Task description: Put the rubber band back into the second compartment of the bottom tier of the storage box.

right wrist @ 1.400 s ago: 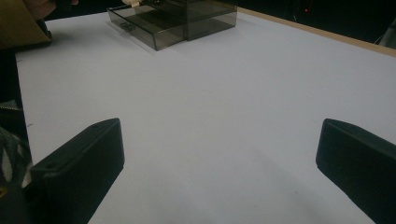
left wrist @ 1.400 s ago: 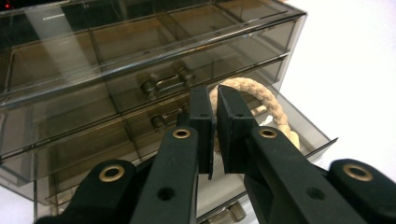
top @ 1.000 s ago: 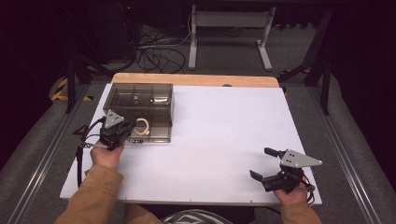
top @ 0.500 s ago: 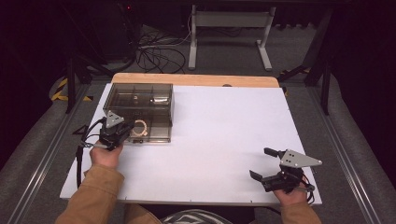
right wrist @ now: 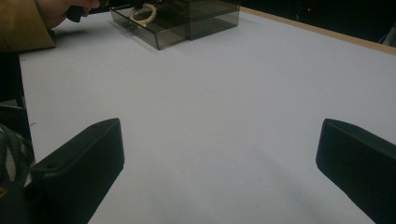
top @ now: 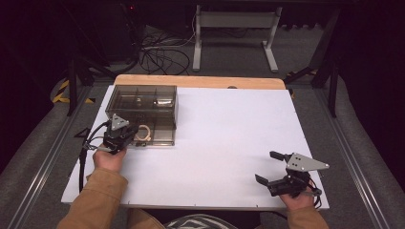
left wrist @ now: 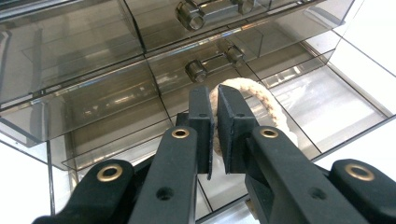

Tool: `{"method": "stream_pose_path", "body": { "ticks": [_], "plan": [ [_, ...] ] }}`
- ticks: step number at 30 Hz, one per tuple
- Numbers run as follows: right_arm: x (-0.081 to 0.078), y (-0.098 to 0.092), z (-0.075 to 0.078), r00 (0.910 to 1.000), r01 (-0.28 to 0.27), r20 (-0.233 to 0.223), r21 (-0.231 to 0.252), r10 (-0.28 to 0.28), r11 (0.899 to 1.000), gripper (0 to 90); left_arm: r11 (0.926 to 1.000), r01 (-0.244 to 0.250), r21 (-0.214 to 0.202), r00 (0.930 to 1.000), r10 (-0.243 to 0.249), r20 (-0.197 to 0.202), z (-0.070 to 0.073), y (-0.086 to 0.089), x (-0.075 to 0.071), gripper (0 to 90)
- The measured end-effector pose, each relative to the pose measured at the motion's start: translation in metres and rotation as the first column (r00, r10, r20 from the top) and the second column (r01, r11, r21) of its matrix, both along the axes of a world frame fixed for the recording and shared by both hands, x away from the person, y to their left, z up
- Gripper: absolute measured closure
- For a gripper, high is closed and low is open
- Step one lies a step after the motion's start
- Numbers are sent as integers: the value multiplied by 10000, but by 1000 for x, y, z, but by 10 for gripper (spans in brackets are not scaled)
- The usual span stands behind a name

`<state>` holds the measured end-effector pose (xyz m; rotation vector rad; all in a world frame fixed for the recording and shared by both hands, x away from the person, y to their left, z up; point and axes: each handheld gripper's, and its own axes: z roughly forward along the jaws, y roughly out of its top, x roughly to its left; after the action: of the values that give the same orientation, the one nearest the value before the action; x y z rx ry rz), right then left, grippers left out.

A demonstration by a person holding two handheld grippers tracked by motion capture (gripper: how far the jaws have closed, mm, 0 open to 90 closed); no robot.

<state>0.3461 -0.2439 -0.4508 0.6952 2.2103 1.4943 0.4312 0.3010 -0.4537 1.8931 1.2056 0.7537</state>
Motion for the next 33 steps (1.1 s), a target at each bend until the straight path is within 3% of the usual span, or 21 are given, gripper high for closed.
{"method": "stream_pose_path", "body": {
  "ticks": [13,27,33],
  "plan": [
    [0,0,0,10000,-15,15,-25,15,10000,18,10000,24,-96,9985,-29,-545,-4,1,3,835],
    [0,0,0,10000,-29,10,-26,29,10000,18,9998,48,-180,9980,-59,-637,-4,1,4,826],
    [0,0,0,10000,-37,22,-26,37,10000,17,9985,156,-515,9980,-187,-603,-2,3,5,721]
  ]
}}
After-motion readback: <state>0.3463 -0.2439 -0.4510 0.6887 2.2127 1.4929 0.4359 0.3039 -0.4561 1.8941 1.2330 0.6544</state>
